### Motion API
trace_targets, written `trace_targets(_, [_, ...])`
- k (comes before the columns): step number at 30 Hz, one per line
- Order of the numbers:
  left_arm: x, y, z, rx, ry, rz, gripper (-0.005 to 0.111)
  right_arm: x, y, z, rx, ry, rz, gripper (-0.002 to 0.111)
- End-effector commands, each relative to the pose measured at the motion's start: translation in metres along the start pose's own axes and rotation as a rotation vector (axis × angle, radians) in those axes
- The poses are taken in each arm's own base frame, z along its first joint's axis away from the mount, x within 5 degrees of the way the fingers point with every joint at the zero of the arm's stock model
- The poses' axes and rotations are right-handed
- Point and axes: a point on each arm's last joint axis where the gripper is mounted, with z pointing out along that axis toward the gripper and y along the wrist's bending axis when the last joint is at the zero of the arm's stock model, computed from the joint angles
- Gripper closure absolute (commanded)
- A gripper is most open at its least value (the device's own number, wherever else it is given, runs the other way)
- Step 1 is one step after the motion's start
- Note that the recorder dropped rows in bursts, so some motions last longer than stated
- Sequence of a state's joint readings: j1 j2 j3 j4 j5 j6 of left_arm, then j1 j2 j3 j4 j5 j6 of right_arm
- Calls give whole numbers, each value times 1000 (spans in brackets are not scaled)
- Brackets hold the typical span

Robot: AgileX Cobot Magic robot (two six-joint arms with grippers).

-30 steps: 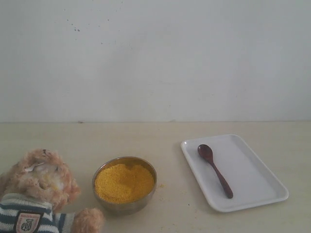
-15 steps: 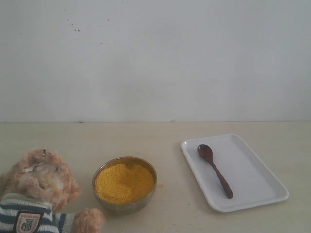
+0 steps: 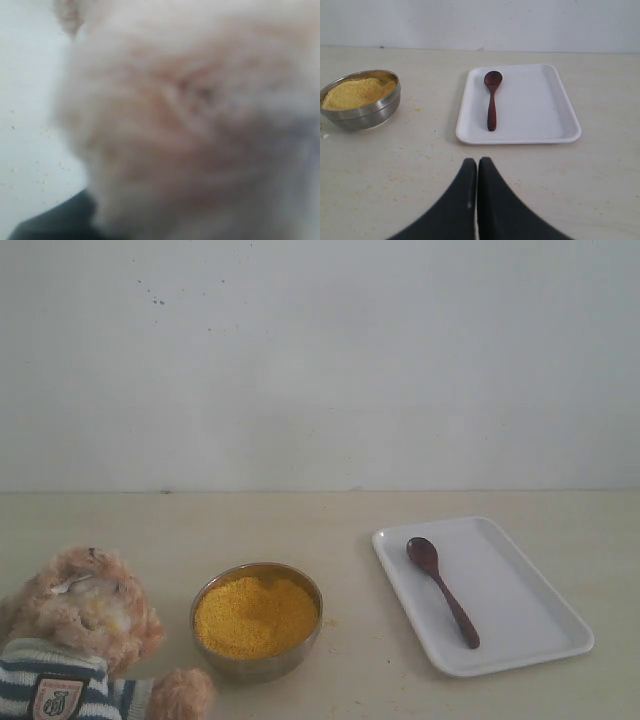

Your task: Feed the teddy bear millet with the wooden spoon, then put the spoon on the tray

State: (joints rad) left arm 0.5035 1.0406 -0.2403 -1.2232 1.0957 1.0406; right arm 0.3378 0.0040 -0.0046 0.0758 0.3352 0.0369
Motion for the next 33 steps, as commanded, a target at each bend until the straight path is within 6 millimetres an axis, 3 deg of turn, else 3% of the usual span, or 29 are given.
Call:
trace_targets(1, [0,-3,-1,28,-10,2,103,0,-1,0,9,-9,0,108])
trace_targets(29, [0,-8,-1,80,-12,-11,103,0,-1,0,9,-9,0,108])
trace_targets(33, [-9,-12,-3,98,-59,-10,103,0,-1,0,9,-9,0,108])
